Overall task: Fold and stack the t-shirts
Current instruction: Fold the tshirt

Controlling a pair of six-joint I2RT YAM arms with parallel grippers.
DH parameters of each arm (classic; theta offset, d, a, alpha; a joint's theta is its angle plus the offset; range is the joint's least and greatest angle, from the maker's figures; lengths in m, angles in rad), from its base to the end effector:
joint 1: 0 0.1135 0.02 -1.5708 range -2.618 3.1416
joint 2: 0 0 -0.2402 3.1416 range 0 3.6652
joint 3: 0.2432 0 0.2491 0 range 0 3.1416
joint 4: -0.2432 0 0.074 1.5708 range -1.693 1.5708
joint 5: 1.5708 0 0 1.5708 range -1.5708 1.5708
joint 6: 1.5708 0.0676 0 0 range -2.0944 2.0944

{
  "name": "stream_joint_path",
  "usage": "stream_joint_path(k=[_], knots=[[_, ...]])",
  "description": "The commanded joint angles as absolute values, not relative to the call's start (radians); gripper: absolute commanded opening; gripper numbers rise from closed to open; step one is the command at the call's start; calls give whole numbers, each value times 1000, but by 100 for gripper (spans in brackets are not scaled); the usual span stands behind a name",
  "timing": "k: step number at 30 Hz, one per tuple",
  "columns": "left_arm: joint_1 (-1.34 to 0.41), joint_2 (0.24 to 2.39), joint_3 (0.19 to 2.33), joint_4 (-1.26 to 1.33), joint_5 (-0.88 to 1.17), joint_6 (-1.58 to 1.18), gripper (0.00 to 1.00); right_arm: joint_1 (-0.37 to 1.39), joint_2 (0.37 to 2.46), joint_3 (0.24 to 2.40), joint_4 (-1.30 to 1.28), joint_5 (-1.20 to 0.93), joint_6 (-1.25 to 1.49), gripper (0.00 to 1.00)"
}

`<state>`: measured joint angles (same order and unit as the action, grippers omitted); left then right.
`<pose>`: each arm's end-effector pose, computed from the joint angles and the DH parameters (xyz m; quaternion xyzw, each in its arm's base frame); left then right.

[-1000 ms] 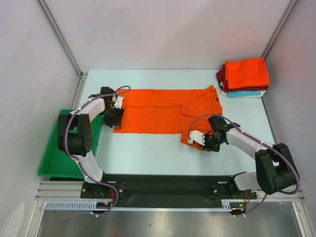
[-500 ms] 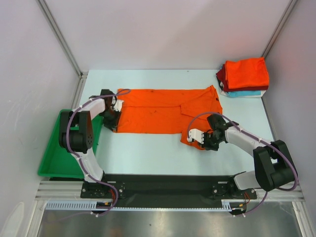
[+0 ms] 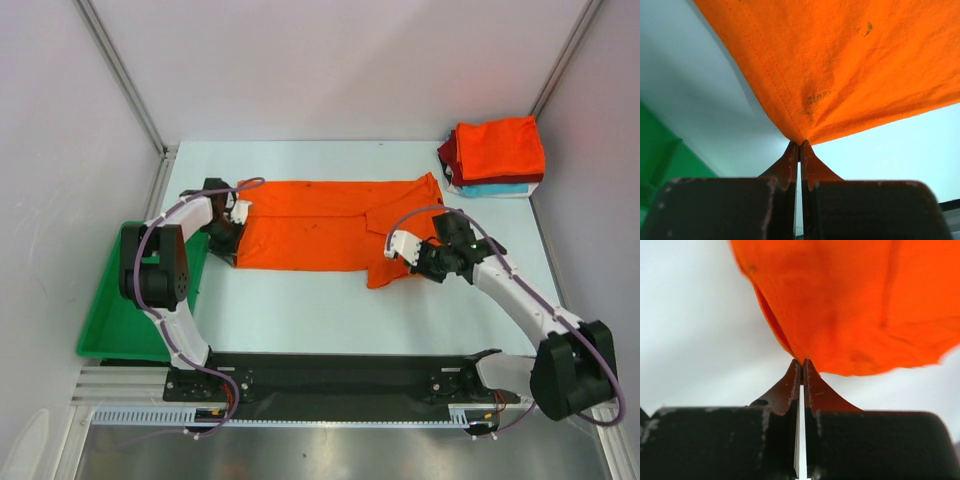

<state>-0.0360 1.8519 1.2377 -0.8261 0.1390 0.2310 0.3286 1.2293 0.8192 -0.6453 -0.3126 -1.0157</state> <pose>0.3366 -0.0215 0.1142 0.1370 0.9860 -0.0626 0.0715 0.2331 0.1014 0.1781 -0.6258 0.7227 0.0569 0.2877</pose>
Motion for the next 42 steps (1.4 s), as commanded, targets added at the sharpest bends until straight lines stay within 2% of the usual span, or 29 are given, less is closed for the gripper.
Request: stream_joint_path(k=[1,8,16,34,42], knots=[[-31,1796,1293,-857,155,253,0,319,1158,890,-612,-290,-936,0],[-34,1793,1362,-899,172,265,0,212,1149,968,-578,-305,-879,0],[-37,1821,1453,-937,169,278,0,167,1219,1107,-540,-325,-876,0],[-37,1968,1658,-959,92,273,0,132,1558,1336,-434,-353,-847,0],[-37,2121,1834,-960,46,267,1,123,1741,1486,-397,-356,-833,0]])
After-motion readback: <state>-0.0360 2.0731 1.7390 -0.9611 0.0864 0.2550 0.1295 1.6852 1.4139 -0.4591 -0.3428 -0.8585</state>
